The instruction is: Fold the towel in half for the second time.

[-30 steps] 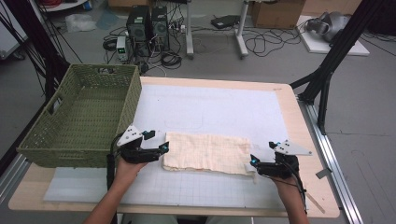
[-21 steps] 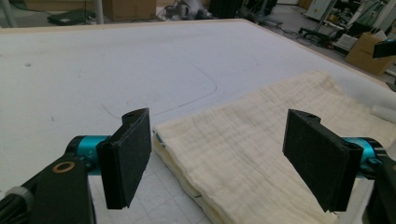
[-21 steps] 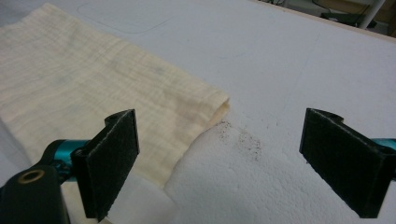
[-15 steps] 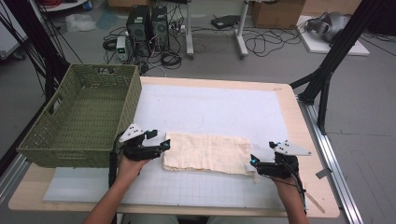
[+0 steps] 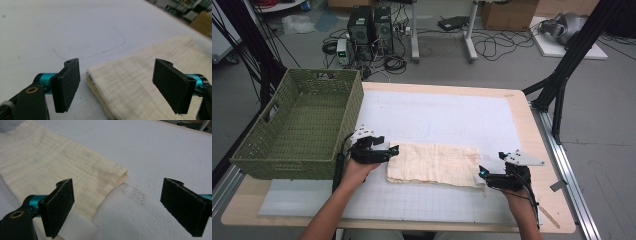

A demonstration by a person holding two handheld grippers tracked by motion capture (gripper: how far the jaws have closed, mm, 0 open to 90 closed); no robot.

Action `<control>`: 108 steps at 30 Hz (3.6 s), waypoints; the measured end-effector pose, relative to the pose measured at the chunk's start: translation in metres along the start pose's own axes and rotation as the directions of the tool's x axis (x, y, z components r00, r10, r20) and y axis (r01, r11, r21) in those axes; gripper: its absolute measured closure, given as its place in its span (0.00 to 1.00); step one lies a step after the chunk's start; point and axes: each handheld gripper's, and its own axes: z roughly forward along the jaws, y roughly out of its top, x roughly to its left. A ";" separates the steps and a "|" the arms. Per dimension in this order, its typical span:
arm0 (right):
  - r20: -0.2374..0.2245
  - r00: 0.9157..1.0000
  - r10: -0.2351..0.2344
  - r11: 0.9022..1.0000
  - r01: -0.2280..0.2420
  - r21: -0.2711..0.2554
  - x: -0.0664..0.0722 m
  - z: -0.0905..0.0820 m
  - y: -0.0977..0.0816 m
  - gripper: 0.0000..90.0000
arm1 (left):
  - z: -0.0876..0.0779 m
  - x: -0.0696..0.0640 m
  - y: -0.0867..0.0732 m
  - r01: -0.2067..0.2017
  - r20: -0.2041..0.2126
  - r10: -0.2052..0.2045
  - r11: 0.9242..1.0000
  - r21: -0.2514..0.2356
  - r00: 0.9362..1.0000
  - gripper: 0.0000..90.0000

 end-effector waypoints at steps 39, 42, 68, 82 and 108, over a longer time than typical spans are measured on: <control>-0.065 0.998 0.011 0.971 0.005 0.238 -0.022 0.081 0.033 0.39 | 0.023 0.010 0.004 -0.085 0.018 0.084 0.992 0.089 0.996 0.95; -0.086 0.996 -0.004 0.964 0.026 0.263 -0.024 0.088 0.033 0.50 | 0.023 0.009 0.004 -0.086 0.016 0.085 0.992 0.087 0.996 0.95; -0.037 0.990 -0.139 0.984 0.142 0.109 -0.015 0.082 0.041 0.95 | 0.002 0.006 0.007 -0.119 0.010 0.119 0.992 -0.032 0.993 0.96; -0.077 0.980 -0.186 0.982 0.187 0.015 -0.005 0.051 0.029 0.95 | -0.027 -0.012 -0.002 -0.150 0.058 0.154 0.987 -0.064 0.986 0.96; -0.202 0.949 -0.243 0.969 0.245 -0.018 0.019 0.008 -0.002 0.94 | -0.049 -0.032 -0.039 -0.195 0.108 0.192 0.981 0.018 0.975 0.95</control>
